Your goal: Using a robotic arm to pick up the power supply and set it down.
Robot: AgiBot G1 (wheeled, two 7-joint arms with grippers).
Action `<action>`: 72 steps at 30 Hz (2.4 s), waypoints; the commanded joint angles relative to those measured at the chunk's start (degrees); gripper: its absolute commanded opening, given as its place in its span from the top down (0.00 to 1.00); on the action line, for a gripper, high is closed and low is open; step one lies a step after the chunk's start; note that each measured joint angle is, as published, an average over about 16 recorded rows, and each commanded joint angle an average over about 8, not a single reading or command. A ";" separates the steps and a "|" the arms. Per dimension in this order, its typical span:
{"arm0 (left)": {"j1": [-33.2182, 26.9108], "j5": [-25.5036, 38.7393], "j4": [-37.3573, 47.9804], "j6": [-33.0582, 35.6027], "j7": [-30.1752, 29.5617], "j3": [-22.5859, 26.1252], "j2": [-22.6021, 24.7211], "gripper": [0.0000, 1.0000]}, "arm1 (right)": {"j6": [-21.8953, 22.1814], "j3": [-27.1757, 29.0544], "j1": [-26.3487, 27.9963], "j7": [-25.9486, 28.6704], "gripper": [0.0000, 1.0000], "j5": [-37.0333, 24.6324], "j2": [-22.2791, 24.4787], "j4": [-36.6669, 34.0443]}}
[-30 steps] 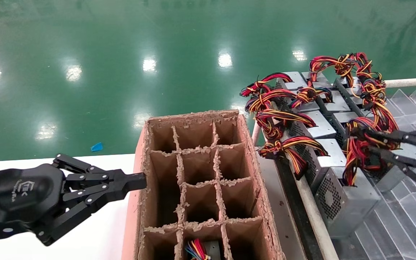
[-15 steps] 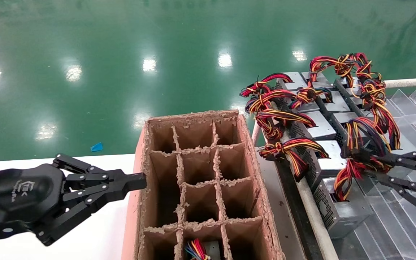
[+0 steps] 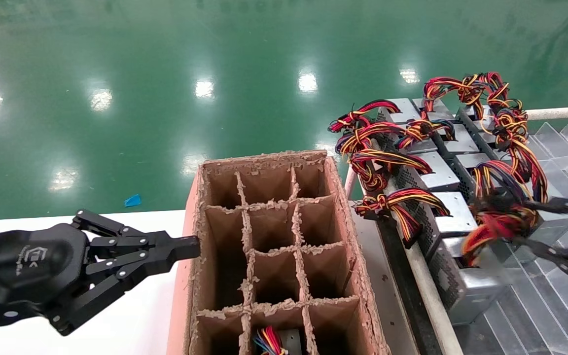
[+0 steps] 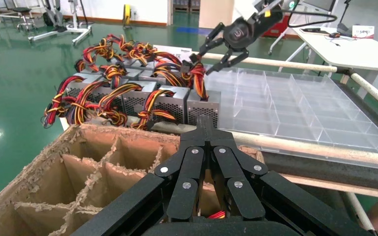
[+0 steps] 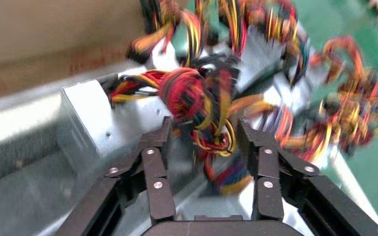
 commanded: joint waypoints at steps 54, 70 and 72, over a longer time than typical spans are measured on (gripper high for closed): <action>0.00 0.00 0.00 0.00 0.00 0.00 0.00 0.00 | -15.50 -13.92 17.98 9.97 0.00 14.74 -15.99 -2.77; 0.00 0.00 0.00 0.00 0.00 0.00 0.00 0.00 | -20.19 -23.02 26.56 12.95 0.00 18.62 -22.18 -3.77; 0.00 0.00 0.00 0.00 0.00 0.00 0.00 0.00 | -20.77 -24.13 27.61 13.32 0.00 19.10 -22.94 -3.89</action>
